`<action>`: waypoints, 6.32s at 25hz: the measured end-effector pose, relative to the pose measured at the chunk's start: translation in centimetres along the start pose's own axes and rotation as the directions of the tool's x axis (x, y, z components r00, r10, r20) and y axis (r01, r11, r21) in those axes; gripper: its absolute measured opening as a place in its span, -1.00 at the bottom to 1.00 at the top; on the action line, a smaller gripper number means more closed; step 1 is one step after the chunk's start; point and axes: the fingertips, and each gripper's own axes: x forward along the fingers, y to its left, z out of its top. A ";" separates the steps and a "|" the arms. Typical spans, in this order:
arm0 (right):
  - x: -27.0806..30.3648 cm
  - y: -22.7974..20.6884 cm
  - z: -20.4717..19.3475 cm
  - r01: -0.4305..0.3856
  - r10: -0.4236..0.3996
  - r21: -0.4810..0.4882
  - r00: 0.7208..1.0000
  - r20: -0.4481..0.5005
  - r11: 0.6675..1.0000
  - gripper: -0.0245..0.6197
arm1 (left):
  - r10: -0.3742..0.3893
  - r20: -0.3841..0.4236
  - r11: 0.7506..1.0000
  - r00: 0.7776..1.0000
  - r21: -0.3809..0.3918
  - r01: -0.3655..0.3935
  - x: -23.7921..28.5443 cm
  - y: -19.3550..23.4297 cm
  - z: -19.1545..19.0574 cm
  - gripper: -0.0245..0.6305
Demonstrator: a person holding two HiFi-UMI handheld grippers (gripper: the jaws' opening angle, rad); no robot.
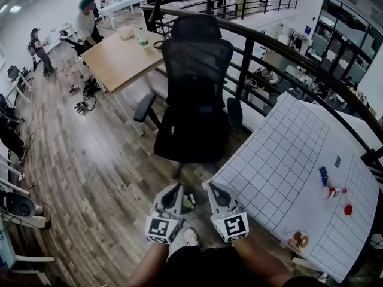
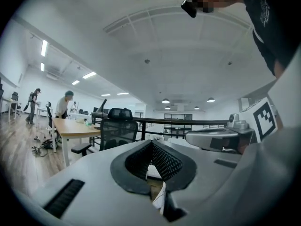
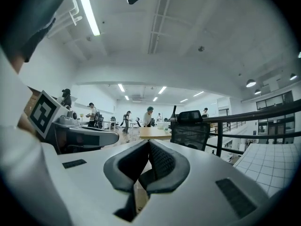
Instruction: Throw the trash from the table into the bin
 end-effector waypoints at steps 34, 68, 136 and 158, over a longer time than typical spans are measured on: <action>-46.2 -29.0 -3.3 0.742 -0.737 0.032 0.670 -0.085 0.670 -0.85 | -0.766 -0.093 0.633 0.637 0.071 0.771 13.8 -53.9 -1.3 -0.87; -58.0 -38.5 -3.3 0.972 -0.963 0.010 0.234 -0.131 0.235 -0.85 | -0.939 -0.079 0.337 0.334 -0.030 0.941 22.3 -67.9 -2.1 -0.87; -67.9 -55.2 -24.0 0.911 -0.760 0.042 0.367 -0.536 0.411 -0.05 | -0.746 -0.213 0.636 0.631 0.057 0.770 22.4 -74.4 -5.2 -0.87; -51.5 -43.9 -6.6 0.728 -0.692 0.027 0.661 -0.290 0.685 -0.05 | -0.552 -0.117 0.824 0.825 0.074 0.562 17.4 -54.3 0.9 -0.87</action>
